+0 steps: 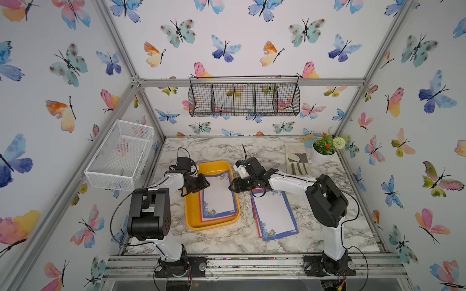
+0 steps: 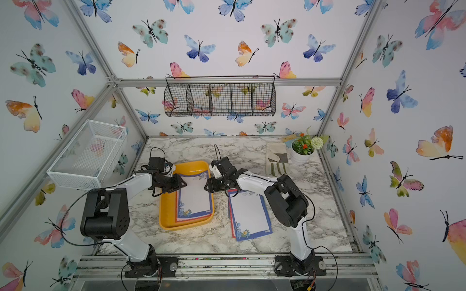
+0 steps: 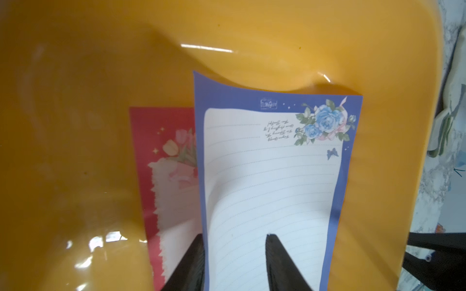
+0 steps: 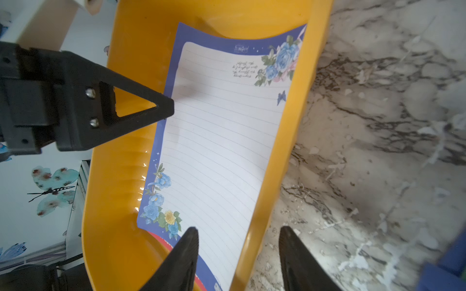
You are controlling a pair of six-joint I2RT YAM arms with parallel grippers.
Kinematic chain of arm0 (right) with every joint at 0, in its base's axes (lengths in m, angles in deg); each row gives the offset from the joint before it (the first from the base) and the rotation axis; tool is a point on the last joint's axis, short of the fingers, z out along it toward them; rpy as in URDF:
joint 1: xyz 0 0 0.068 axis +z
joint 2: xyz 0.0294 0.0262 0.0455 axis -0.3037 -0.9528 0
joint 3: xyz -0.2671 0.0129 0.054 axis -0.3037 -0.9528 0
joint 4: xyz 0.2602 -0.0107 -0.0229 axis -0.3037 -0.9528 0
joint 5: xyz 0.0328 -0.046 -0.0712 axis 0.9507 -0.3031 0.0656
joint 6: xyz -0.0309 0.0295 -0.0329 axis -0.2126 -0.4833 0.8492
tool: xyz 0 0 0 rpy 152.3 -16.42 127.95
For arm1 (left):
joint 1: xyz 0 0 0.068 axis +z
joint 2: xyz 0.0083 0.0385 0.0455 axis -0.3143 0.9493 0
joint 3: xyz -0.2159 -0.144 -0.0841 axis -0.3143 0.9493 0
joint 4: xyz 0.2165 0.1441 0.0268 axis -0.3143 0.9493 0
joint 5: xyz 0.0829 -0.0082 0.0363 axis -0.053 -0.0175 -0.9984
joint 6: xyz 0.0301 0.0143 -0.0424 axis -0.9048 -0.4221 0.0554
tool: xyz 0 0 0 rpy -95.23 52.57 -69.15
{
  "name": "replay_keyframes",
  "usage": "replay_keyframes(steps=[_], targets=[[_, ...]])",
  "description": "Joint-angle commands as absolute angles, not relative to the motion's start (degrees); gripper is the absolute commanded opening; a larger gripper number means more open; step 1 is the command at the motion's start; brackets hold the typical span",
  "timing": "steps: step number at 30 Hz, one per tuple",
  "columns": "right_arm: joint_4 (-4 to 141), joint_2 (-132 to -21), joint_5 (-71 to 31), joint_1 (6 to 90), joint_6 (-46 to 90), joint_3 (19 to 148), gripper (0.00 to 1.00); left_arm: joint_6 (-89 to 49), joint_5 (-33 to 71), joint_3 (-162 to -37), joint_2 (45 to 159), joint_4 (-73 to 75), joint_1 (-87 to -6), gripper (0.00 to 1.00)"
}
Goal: Take out the stationery paper from the storage box
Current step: Pick up the stationery paper from the storage box.
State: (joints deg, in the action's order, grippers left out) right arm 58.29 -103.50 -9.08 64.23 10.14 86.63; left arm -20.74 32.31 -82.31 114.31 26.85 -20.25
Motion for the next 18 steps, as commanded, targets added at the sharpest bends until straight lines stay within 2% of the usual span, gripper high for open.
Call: replay_keyframes(steps=[1,4,8,10,15,18], targets=[[57.2,-104.7,-8.5,64.6,10.1,88.0,0.54,-20.3,37.2,-82.2,115.4,26.0,-20.2,0.38],[57.1,-104.2,-8.6,64.6,10.3,87.9,0.55,-20.4,37.8,-82.4,115.8,25.9,-20.2,0.32],[56.9,-102.6,-9.0,64.6,10.6,87.6,0.55,-20.6,37.3,-82.2,116.6,25.9,-20.3,0.32],[57.0,-101.7,-9.4,64.6,10.8,87.4,0.55,-20.7,37.6,-82.1,116.7,26.0,-20.3,0.28],[56.4,-100.4,-10.8,64.6,11.1,88.3,0.55,-21.4,37.6,-82.5,115.2,26.0,-20.3,0.11],[56.3,-99.1,-11.8,64.7,11.2,88.5,0.56,-21.9,37.4,-82.7,113.4,25.9,-20.3,0.04]])
